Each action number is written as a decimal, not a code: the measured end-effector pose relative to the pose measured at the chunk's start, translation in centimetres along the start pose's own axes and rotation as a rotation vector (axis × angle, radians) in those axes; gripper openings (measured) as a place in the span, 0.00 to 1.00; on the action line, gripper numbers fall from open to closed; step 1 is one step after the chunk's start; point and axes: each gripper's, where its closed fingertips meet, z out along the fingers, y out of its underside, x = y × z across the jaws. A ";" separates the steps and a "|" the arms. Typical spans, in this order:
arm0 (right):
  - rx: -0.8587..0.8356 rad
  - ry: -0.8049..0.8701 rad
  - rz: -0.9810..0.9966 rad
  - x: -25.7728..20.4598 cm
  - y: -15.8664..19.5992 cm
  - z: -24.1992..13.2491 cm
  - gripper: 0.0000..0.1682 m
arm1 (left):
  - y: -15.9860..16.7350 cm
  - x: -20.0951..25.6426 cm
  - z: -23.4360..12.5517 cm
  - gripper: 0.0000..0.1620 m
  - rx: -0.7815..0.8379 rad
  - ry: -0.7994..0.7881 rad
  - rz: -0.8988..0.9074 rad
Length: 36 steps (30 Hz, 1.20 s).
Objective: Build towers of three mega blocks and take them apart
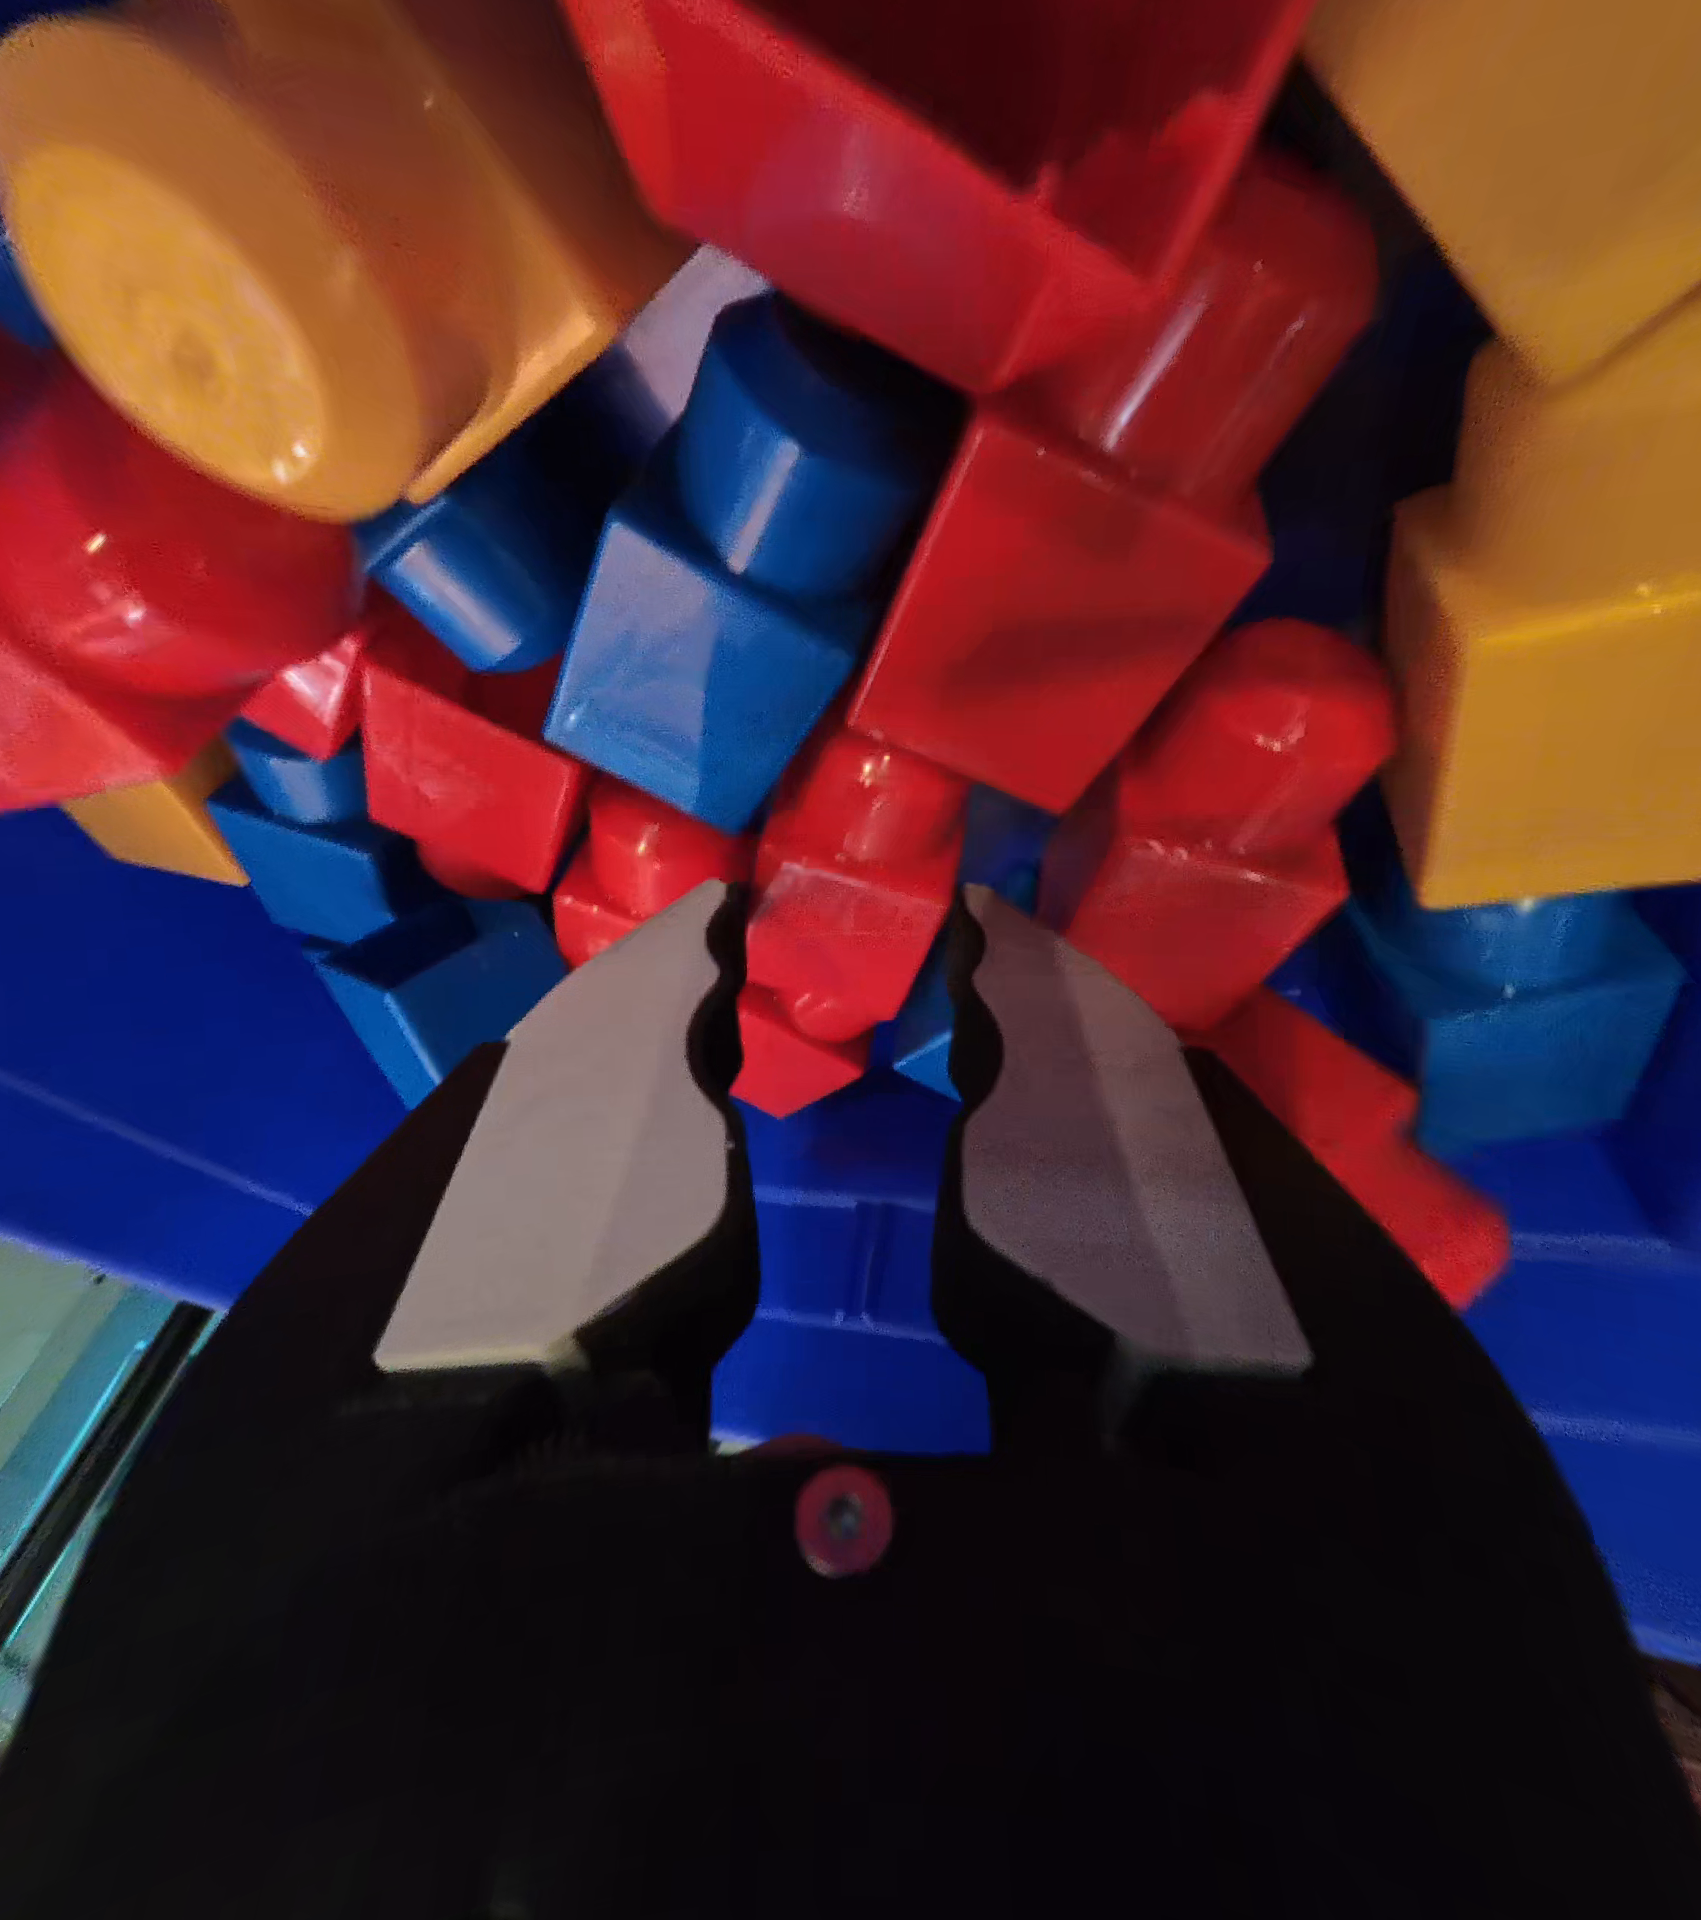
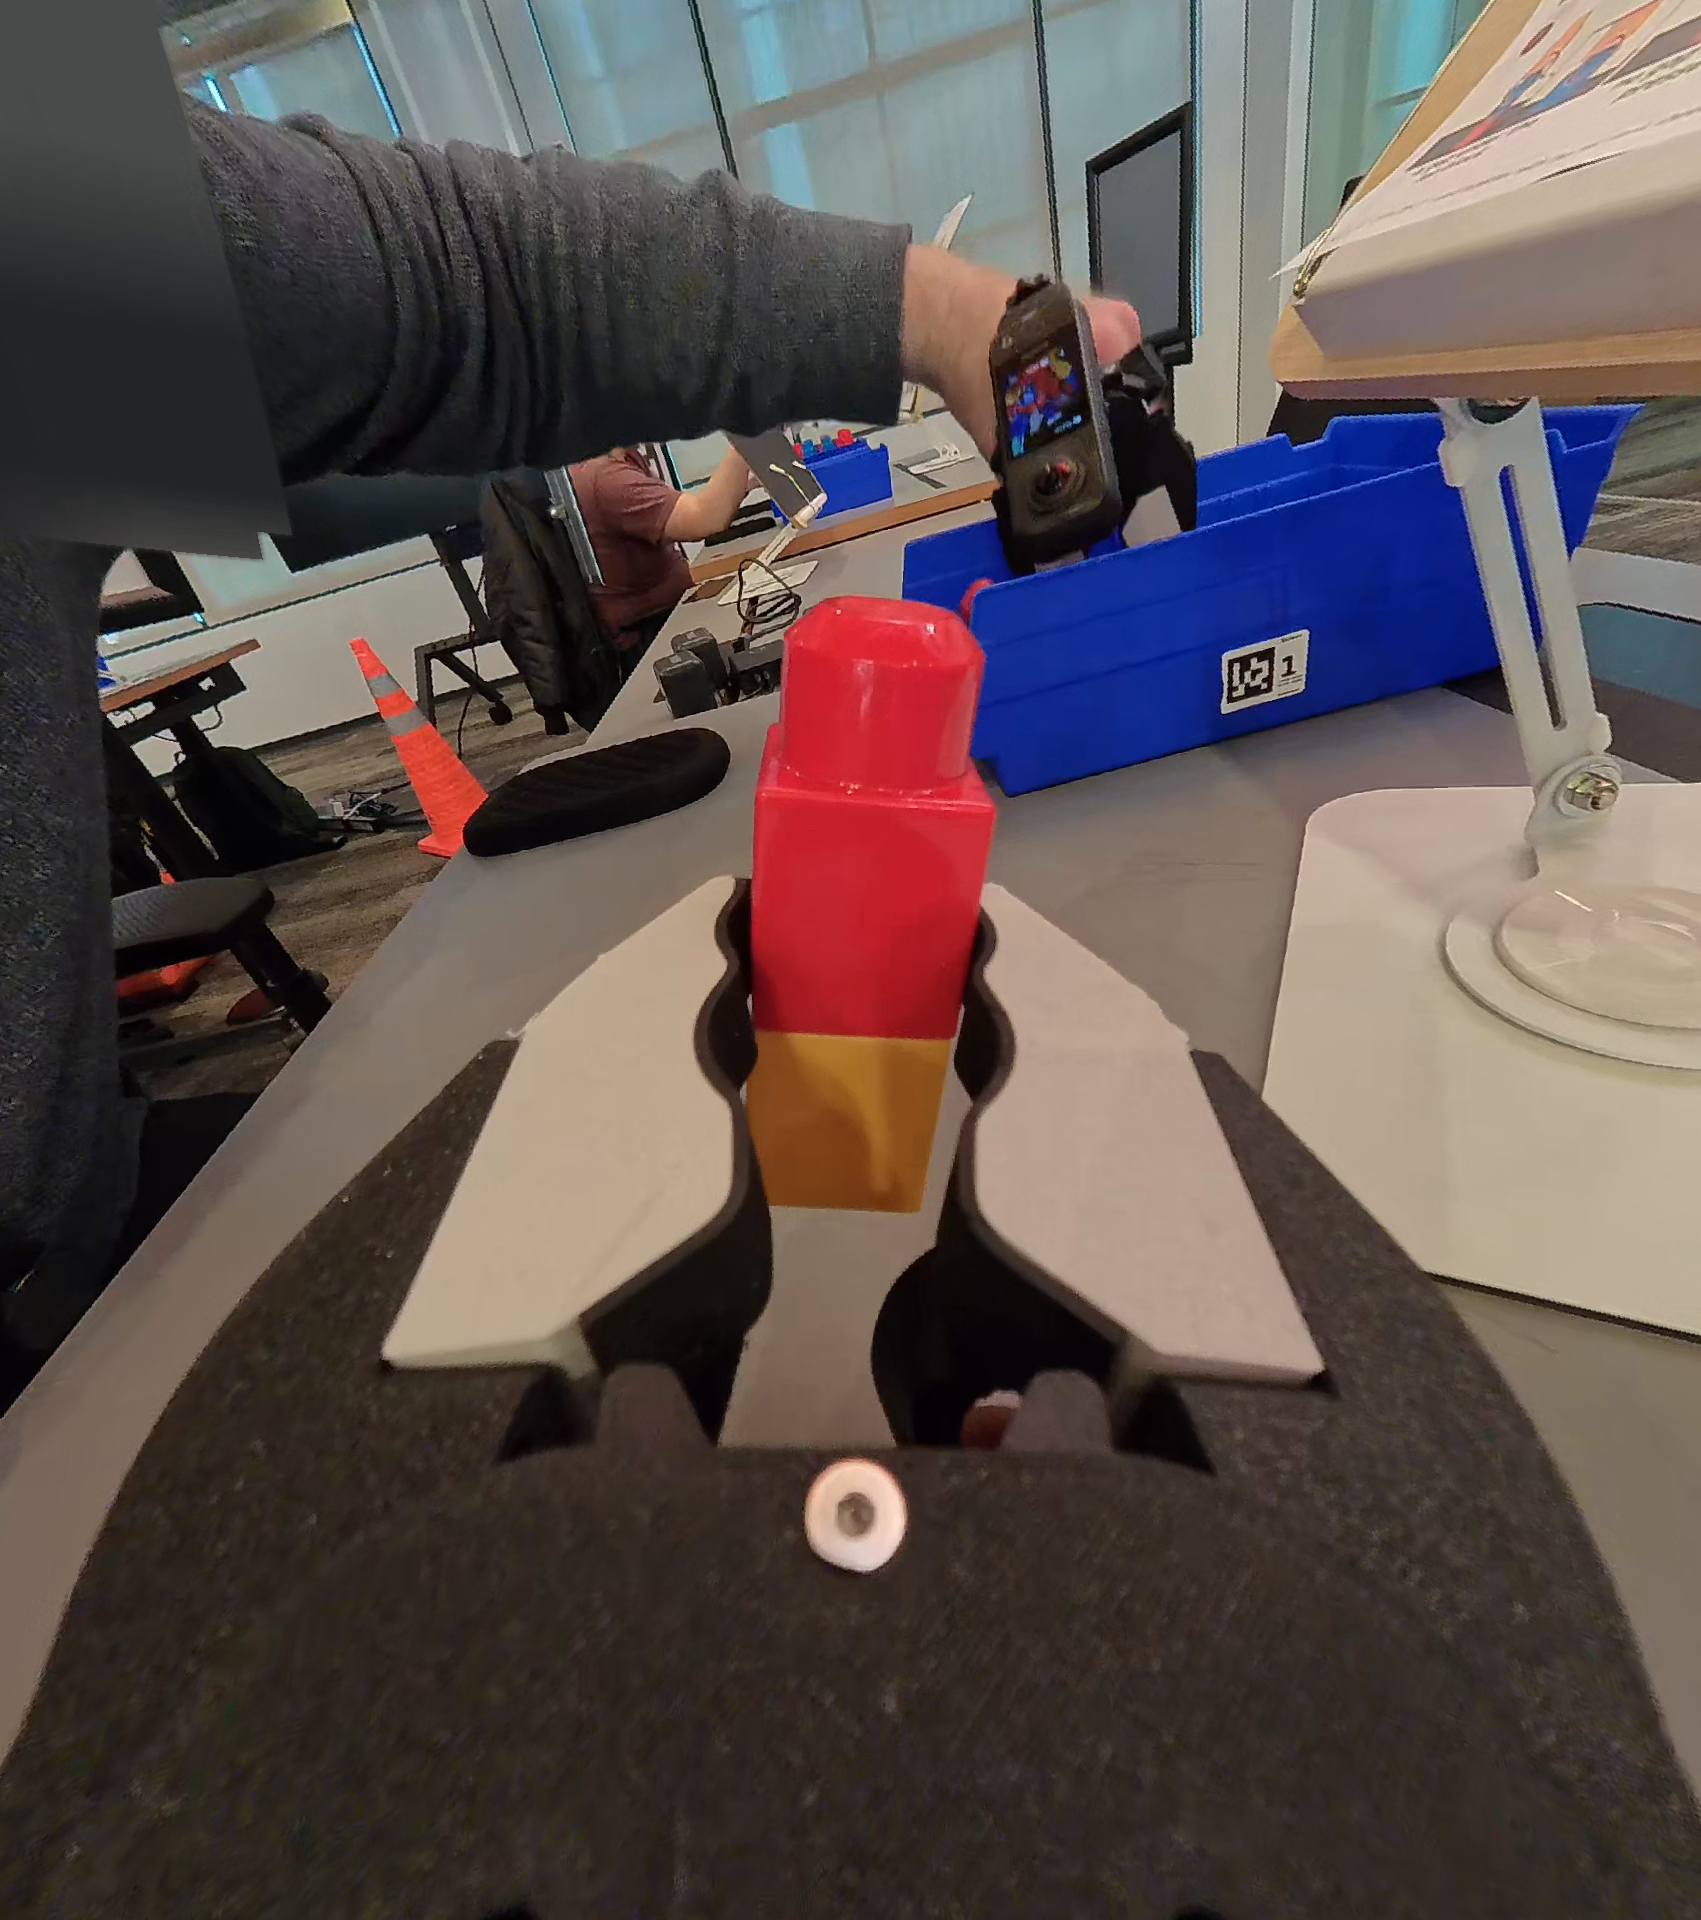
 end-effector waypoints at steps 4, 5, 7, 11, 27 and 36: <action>0.001 -0.003 0.007 0.0 0.0 0.0 0.21 | -0.5 0.3 0.2 0.21 0.003 0.053 -0.053; 0.002 -0.002 0.009 0.1 0.0 0.0 0.21 | -0.5 0.3 0.2 0.21 0.019 0.059 -0.090; 0.002 -0.001 0.010 0.1 0.0 0.0 0.21 | -0.5 0.3 0.0 0.21 0.052 0.044 -0.160; -0.007 0.003 0.007 0.1 0.1 0.1 0.21 | -0.6 -0.5 -1.5 0.21 0.218 -0.012 -0.399; -0.037 0.056 -0.018 0.5 0.5 0.5 0.21 | -13.0 -2.8 -22.7 0.21 1.249 -0.171 -0.950; -0.039 0.077 -0.040 0.5 0.5 0.5 0.21 | -28.1 -4.1 -29.8 0.21 1.603 0.043 -0.848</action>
